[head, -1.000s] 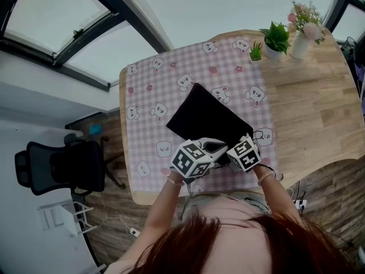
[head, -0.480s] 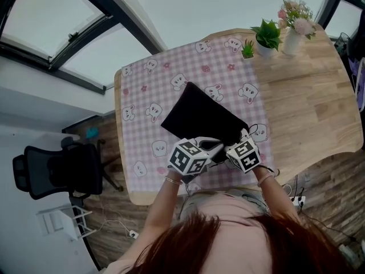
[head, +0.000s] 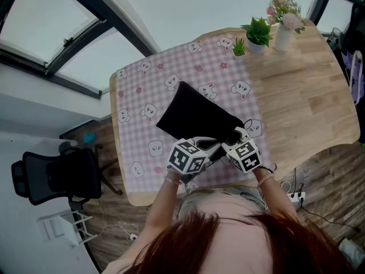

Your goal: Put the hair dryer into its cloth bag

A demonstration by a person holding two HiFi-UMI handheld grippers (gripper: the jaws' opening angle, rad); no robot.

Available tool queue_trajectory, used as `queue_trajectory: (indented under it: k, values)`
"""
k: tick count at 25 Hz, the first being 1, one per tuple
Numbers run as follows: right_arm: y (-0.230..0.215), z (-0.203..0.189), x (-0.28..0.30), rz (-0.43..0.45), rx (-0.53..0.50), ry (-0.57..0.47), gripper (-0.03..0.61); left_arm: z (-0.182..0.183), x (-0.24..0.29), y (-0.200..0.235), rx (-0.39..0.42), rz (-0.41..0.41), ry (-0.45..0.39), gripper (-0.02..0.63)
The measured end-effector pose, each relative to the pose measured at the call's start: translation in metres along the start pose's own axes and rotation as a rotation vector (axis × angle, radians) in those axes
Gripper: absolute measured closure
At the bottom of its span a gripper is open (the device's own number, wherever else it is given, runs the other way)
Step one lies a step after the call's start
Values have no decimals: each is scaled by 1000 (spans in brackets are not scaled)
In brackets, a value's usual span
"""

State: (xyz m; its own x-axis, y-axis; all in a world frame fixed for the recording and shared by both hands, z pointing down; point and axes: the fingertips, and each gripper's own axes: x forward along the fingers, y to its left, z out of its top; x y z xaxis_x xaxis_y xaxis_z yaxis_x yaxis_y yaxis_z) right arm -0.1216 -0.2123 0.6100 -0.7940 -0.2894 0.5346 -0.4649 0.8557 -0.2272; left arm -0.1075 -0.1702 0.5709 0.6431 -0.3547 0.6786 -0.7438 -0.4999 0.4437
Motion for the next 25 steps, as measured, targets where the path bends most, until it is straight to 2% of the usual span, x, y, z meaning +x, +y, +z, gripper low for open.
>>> queue_trajectory:
  k: [3, 19, 25]
  values:
    - [1, -1, -5, -8, 6, -4, 362, 0, 1, -1, -1, 4, -3, 594]
    - [-1, -13, -32, -58, 25, -11, 380, -3, 7, -12, -38, -9, -38, 486]
    - [-5, -16, -39, -54, 27, -12, 382, -5, 12, -14, -67, 16, -52, 482]
